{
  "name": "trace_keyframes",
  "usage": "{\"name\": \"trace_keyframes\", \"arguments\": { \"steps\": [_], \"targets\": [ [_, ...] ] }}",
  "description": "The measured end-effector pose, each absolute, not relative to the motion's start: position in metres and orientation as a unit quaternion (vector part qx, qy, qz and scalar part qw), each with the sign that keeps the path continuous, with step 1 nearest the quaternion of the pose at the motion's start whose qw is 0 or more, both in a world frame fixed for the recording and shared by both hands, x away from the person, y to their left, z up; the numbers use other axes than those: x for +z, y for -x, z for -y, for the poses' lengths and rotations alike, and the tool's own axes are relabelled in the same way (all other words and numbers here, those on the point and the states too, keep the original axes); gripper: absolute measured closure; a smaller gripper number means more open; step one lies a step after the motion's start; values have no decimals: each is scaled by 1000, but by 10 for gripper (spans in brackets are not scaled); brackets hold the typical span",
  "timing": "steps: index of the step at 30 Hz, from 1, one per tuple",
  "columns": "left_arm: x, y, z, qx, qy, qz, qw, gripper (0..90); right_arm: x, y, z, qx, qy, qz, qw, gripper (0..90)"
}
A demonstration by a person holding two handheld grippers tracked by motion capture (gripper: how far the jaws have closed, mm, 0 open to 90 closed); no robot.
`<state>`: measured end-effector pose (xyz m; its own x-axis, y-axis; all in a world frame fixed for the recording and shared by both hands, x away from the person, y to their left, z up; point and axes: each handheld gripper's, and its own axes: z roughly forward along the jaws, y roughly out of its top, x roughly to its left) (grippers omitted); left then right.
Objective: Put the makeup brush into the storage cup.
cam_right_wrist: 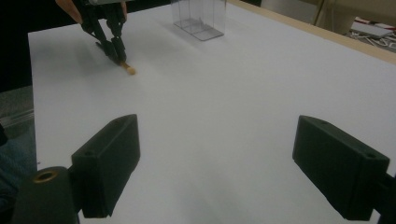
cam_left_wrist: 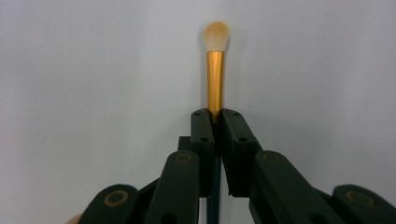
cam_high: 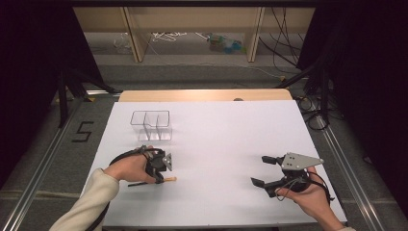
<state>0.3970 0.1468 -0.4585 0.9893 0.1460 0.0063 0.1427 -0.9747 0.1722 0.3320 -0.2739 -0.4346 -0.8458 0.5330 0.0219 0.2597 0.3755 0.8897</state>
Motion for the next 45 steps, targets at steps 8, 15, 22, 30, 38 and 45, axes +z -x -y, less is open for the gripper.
{"name": "trace_keyframes", "arguments": {
  "steps": [8,15,22,30,38,45],
  "targets": [
    [-449,-395,-152,31,-989,-82,115,833,-435,-332,274,503,-243,-818,136,159],
    [-441,-391,-156,56,-983,-96,149,833,-435,-332,274,503,-245,-817,138,159],
    [-434,-387,-160,77,-975,-105,181,834,-435,-332,274,505,-244,-817,137,159],
    [-429,-385,-163,101,-959,-138,227,834,-435,-332,274,510,-246,-812,143,158],
    [-427,-380,-170,122,-940,-158,276,834,-433,-331,276,497,-246,-820,142,159],
    [-426,-376,-175,136,-928,-171,301,834,-435,-332,274,510,-245,-812,145,158]
  ]
}}
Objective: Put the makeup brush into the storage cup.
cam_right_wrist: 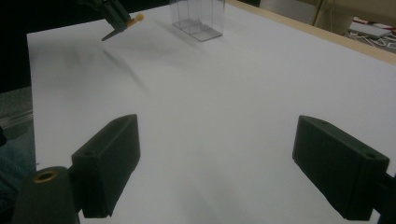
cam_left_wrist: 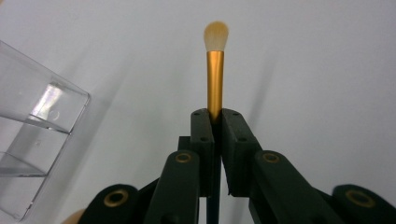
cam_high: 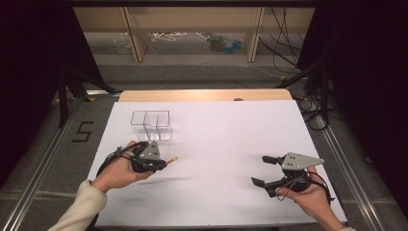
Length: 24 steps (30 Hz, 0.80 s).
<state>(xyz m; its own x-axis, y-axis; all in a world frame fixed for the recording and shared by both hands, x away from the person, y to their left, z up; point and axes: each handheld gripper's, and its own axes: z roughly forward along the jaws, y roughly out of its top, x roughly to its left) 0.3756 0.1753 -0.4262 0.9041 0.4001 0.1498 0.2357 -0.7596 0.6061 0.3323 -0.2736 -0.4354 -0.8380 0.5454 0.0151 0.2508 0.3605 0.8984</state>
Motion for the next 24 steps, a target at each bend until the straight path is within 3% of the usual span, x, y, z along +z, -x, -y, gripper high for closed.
{"name": "trace_keyframes", "arguments": {
  "steps": [24],
  "targets": [
    [-423,-365,-185,166,-882,-223,379,834,-436,-332,273,510,-246,-811,144,158]
  ]
}}
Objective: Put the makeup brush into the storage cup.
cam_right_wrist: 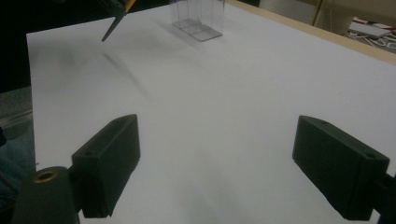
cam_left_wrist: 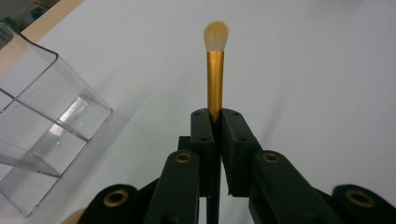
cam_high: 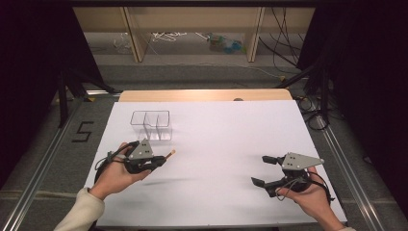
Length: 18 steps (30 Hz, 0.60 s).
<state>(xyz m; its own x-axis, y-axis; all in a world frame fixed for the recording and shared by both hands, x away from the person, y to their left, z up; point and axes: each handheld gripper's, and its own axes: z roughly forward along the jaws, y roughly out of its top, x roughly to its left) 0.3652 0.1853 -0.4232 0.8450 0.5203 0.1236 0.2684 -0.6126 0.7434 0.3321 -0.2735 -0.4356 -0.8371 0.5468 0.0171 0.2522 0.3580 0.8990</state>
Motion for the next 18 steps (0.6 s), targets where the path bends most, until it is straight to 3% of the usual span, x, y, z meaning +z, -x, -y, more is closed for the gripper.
{"name": "trace_keyframes", "arguments": {
  "steps": [18],
  "targets": [
    [-422,-362,-192,215,-842,-269,415,833,-433,-331,276,497,-247,-820,141,159]
  ]
}}
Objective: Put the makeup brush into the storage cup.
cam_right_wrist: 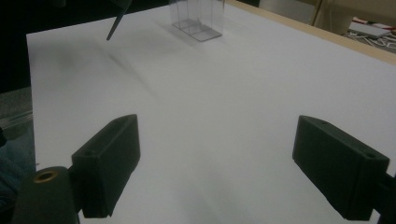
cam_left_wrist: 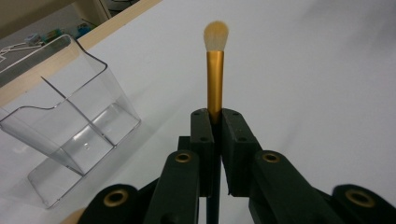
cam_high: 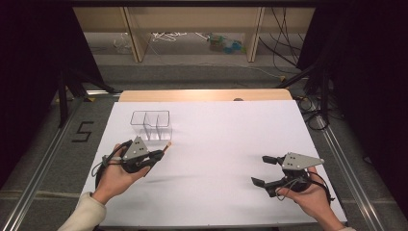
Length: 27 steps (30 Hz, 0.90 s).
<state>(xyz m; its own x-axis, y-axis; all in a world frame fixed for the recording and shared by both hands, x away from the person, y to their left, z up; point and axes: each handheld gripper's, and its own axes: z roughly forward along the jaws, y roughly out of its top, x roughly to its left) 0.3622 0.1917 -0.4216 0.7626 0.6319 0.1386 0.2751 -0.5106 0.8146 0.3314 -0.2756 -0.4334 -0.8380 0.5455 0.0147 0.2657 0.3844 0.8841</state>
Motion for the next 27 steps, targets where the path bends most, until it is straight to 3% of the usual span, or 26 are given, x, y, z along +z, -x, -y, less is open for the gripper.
{"name": "trace_keyframes", "arguments": {
  "steps": [27],
  "targets": [
    [-421,-359,-197,252,-794,-308,459,833,-433,-331,276,498,-248,-819,140,159]
  ]
}}
